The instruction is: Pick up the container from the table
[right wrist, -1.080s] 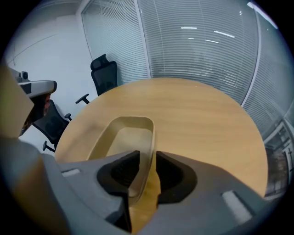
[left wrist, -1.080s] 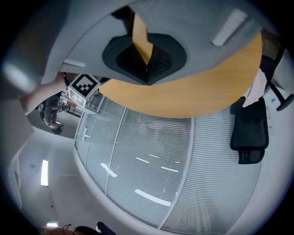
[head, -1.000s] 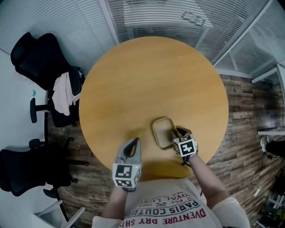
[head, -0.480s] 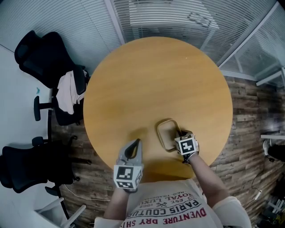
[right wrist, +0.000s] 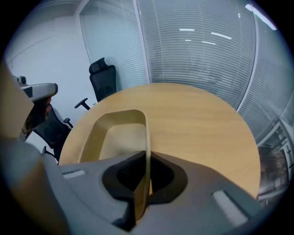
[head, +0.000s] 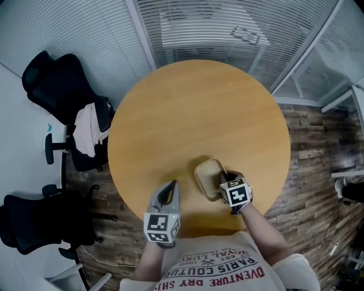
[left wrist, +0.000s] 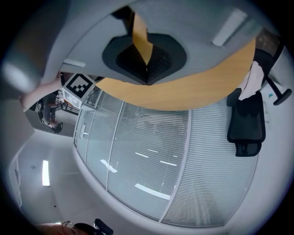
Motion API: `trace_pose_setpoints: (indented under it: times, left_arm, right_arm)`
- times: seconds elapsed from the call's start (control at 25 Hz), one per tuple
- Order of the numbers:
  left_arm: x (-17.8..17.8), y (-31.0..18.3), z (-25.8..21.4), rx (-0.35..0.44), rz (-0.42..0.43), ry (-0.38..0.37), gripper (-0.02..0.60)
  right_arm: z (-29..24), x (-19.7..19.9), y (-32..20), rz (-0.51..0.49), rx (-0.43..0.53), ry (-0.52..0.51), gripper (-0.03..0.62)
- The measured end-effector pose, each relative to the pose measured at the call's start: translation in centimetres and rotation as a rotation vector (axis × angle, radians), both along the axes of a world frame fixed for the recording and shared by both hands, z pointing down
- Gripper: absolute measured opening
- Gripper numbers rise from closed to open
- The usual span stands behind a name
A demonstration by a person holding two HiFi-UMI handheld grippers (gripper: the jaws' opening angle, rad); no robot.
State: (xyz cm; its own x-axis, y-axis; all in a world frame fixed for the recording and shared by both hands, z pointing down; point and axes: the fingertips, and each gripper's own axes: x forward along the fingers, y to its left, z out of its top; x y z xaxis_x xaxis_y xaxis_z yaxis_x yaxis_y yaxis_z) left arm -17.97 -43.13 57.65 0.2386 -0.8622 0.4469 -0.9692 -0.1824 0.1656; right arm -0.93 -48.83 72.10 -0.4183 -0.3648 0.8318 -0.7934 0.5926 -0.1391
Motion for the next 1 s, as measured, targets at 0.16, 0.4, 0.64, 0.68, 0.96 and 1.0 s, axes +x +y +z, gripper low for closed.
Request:
trace_pose_setpoints:
  times: [0.16, 0.4, 0.64, 0.68, 0.96, 1.0]
  left_arm:
    - [0.2, 0.3, -2.5, 0.054, 0.003, -0.01, 0.006]
    - [0.7, 1.2, -6.4, 0.135, 0.008, -0.028, 0.006]
    - [1.6, 1.9, -11.1, 0.247, 0.03, -0.038, 0.006]
    - [1.8, 2.4, -11.8, 0.263, 0.031, -0.037, 0.006]
    - [3.4, 5.6, -15.1, 0.345, 0.037, -0.054, 0.006]
    - [3.7, 5.9, -15.6, 0.358, 0.039, -0.053, 0.006]
  right_arm:
    - [-5.0, 0.6, 0.2, 0.02, 0.106, -0.066, 0.006]
    - [-13.6, 3.0, -0.2, 0.096, 0.316, -0.143, 0.006]
    - [-21.3, 4.4, 1.1, 0.165, 0.506, -0.293, 0.006]
    - [-22.4, 4.5, 1.7, 0.166, 0.537, -0.311, 0.006]
    - [-28.6, 5.7, 6.3, 0.154, 0.73, -0.388, 0.006]
    - [-29.3, 6.0, 6.8, 0.154, 0.754, -0.395, 0.005]
